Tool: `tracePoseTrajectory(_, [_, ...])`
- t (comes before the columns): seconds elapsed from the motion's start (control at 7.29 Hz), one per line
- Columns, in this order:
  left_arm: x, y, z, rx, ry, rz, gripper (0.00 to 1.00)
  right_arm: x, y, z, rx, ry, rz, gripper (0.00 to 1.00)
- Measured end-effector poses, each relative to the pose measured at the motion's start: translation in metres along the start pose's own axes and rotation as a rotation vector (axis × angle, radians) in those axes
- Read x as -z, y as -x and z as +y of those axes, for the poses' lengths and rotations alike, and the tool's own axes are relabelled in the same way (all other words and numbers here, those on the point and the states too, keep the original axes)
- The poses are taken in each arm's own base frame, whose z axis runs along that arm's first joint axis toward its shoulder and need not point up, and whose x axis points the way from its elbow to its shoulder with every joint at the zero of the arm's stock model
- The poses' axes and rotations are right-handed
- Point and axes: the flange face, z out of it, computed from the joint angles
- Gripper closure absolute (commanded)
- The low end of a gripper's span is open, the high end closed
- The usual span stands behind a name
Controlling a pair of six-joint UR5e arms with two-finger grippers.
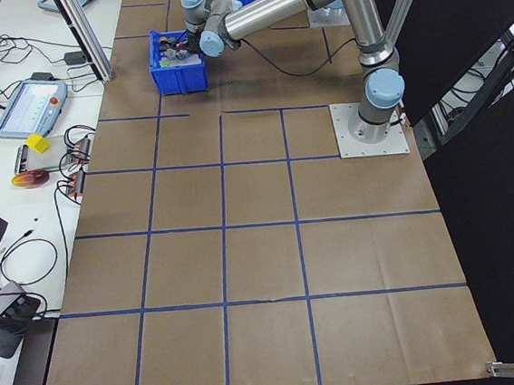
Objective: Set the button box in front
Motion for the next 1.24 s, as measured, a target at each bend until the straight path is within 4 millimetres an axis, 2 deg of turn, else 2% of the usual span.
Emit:
tracePoseTrajectory(0.27, [0.011, 0.002, 0.002, -0.005, 0.006, 0.012, 0.02, -0.002, 0.004, -0.019, 0.002, -0.019, -0.003, 0.95])
tracePoseTrajectory(0.41, [0.028, 0.006, 0.003, -0.013, 0.006, 0.019, 0.02, -0.003, 0.007, -0.033, 0.006, -0.018, -0.005, 0.95])
tracePoseTrajectory(0.69, [0.089, 0.029, -0.006, -0.196, -0.021, -0.044, 0.02, -0.003, 0.018, -0.072, -0.002, -0.010, -0.007, 0.95])
tracePoseTrajectory(0.82, [0.124, 0.043, -0.018, -0.329, -0.026, -0.092, 0.01, -0.003, 0.026, -0.092, -0.005, -0.007, -0.006, 0.95])
tracePoseTrajectory(1.1, [0.199, 0.069, -0.047, -0.676, -0.022, -0.105, 0.01, -0.003, 0.041, -0.126, -0.008, -0.002, -0.002, 0.95])
tracePoseTrajectory(1.24, [0.233, 0.086, -0.054, -0.904, -0.022, -0.098, 0.01, -0.003, 0.049, -0.142, -0.006, -0.001, 0.001, 0.94])
